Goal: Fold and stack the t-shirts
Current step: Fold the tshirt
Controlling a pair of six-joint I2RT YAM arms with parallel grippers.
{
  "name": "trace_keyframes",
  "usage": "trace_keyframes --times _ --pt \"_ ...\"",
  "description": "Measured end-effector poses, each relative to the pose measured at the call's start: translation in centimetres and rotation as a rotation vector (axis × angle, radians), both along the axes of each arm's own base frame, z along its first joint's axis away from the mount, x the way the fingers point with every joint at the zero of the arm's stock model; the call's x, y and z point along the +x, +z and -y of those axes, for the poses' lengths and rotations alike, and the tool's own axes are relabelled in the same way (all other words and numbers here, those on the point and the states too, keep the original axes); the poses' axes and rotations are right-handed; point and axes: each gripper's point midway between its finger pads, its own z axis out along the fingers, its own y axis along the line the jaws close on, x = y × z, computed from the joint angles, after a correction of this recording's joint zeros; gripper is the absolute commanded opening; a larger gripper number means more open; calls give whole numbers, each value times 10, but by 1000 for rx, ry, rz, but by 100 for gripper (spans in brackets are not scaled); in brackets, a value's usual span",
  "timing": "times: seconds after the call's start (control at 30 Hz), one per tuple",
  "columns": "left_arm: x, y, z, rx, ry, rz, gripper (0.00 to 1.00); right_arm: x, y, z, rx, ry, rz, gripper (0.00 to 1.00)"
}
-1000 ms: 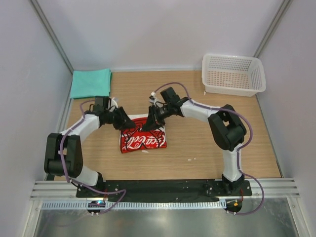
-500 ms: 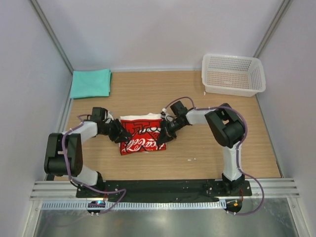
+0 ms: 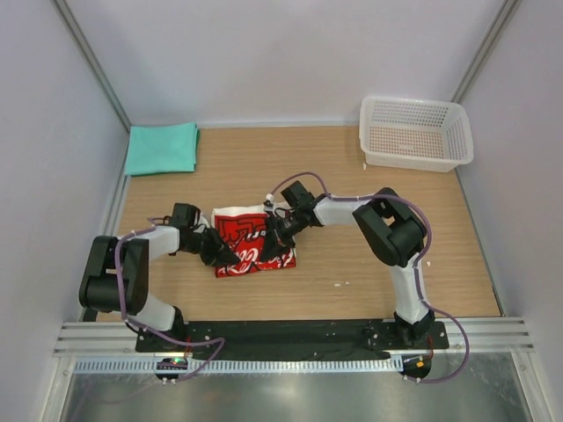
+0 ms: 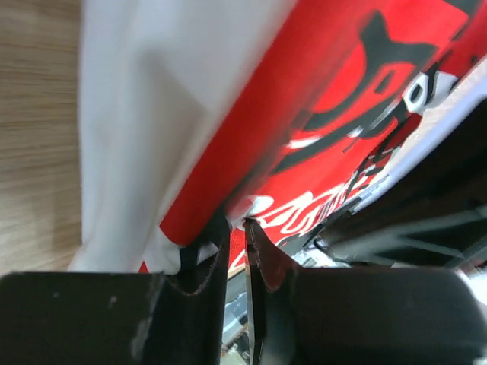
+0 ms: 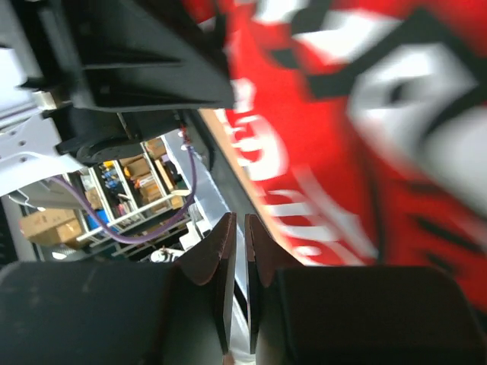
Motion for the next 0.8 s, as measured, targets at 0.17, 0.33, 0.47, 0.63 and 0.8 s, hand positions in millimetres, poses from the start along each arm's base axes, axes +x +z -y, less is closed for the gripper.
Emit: trace_keyframes --times 0.17,0.33,0.47,0.63,0.8 --pt "-3 -5 -3 0 8 -37 17 -2 -36 37 -72 -50 -73 14" --pt "-1 9 -8 39 2 19 27 -1 -39 74 -135 -73 -34 15" --pt "8 36 -2 28 -17 90 30 0 -25 87 -181 -86 -6 15" --pt "22 52 24 -56 -57 141 22 2 -8 64 -142 -75 23 15" --pt "8 13 28 -66 -39 16 18 11 -16 41 -96 -79 21 15"
